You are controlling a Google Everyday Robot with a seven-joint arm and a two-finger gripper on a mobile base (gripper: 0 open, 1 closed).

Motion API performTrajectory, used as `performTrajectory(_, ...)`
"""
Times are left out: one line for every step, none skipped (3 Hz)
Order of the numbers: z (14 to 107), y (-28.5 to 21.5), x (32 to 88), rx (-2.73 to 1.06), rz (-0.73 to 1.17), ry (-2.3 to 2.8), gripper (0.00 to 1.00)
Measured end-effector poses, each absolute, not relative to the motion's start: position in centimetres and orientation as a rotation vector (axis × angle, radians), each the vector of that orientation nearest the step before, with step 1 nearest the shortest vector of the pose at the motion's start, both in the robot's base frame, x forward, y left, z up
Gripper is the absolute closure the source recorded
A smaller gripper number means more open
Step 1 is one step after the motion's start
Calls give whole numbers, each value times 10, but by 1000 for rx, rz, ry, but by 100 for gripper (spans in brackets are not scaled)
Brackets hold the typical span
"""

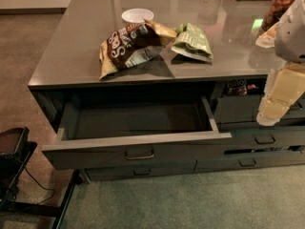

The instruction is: Close top drawer

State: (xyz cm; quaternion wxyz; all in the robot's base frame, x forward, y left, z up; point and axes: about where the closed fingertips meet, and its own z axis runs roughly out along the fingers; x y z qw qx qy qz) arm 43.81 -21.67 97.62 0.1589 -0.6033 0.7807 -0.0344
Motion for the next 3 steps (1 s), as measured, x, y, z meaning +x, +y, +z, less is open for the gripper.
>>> performTrajectory(976,-217,438,-1725,-98,2232,0)
performTrajectory(969,-214,436,-1724,-84,2220,19)
performTrajectory(937,-195,427,-1754,-41,2171,42)
